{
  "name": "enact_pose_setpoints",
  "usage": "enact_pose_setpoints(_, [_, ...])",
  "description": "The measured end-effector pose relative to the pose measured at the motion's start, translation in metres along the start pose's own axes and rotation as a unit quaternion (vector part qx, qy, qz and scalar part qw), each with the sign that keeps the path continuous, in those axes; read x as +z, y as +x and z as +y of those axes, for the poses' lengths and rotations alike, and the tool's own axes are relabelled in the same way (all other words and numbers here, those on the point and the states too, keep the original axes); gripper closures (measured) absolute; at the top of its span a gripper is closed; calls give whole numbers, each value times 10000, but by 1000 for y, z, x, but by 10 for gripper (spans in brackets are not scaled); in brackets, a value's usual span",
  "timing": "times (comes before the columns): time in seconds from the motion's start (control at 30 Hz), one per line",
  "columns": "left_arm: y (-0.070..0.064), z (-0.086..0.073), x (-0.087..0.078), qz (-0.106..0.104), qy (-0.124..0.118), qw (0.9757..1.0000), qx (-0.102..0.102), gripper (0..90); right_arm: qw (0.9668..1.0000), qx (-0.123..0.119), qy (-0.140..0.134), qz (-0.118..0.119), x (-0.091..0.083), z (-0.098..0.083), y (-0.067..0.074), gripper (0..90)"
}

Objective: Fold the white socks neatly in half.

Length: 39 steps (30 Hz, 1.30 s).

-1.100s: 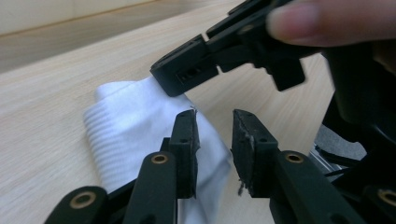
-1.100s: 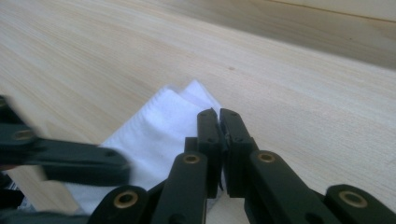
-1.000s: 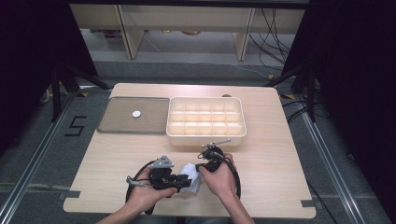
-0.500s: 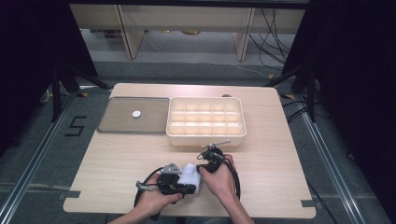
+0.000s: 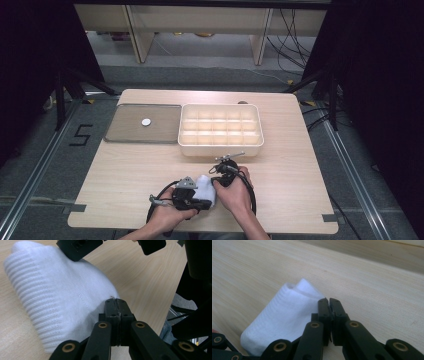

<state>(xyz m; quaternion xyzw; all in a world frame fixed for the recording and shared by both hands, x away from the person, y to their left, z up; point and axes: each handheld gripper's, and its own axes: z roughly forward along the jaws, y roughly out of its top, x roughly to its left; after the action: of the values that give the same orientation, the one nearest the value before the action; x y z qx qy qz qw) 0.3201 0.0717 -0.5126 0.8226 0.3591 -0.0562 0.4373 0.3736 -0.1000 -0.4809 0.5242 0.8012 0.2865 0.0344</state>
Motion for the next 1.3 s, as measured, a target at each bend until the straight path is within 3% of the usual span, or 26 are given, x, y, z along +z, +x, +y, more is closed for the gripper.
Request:
enact_pose_setpoints(0.33, [0, 0, 2, -17, -26, 10000, -43, 893, 10000, -34, -51, -68, 3, -1, 0, 888])
enact_pose_setpoints(0.4, [1, 1, 2, -8, -46, 10000, -42, 893, 9999, -56, 46, -113, 4, -1, -1, 888])
enact_pose_setpoints(0.47, [1, 1, 1, -6, -70, 10000, -45, 892, 9999, 101, -9, -42, 4, 0, 2, 888])
enact_pose_setpoints(0.57, [2, 1, 1, -17, -96, 9999, -88, 891, 10000, -50, -62, -42, 6, 0, 0, 888])
enact_pose_setpoints(0.67, [2, 1, 1, 12, -97, 9999, -46, 892, 9999, -57, -48, -110, 7, 1, 1, 888])
enact_pose_setpoints(0.73, [3, 2, 1, 1, -102, 9999, -47, 891, 10000, -35, -66, -36, 7, 2, 1, 887])
enact_pose_setpoints(0.77, [3, 2, 2, 25, -116, 9999, -56, 891, 9996, -243, -89, -68, 8, 2, -2, 887])
enact_pose_setpoints(0.8, [2, 2, 1, 75, -91, 9999, -42, 891, 9999, -89, -129, -17, 8, 2, 0, 887])
enact_pose_setpoints(0.83, [2, 2, 1, 89, -88, 9999, -40, 891, 9998, -151, -141, -37, 9, 2, -1, 887])
enact_pose_setpoints(0.87, [3, 2, 1, 88, -87, 9999, -40, 891, 9999, -65, -138, -12, 9, 2, 1, 887])
enact_pose_setpoints(0.9, [4, 2, 2, -14, -108, 9999, -48, 891, 9999, 26, -101, 21, 9, 2, 2, 887])
enact_pose_setpoints(1.0, [4, 2, 2, 6, -152, 9998, -88, 891, 9997, -156, -115, -131, 10, 2, 0, 887])
enact_pose_setpoints(1.1, [3, 3, 0, 84, -147, 9998, -87, 888, 9999, -81, -127, -60, 10, 3, 1, 886])
enact_pose_setpoints(1.13, [5, 4, -1, 15, -171, 9998, -86, 887, 9998, -89, -145, -62, 10, 3, 1, 885])
enact_pose_setpoints(1.3, [4, 4, -3, 70, -194, 9998, -68, 881, 9997, -176, -171, 15, 10, 3, 2, 880])
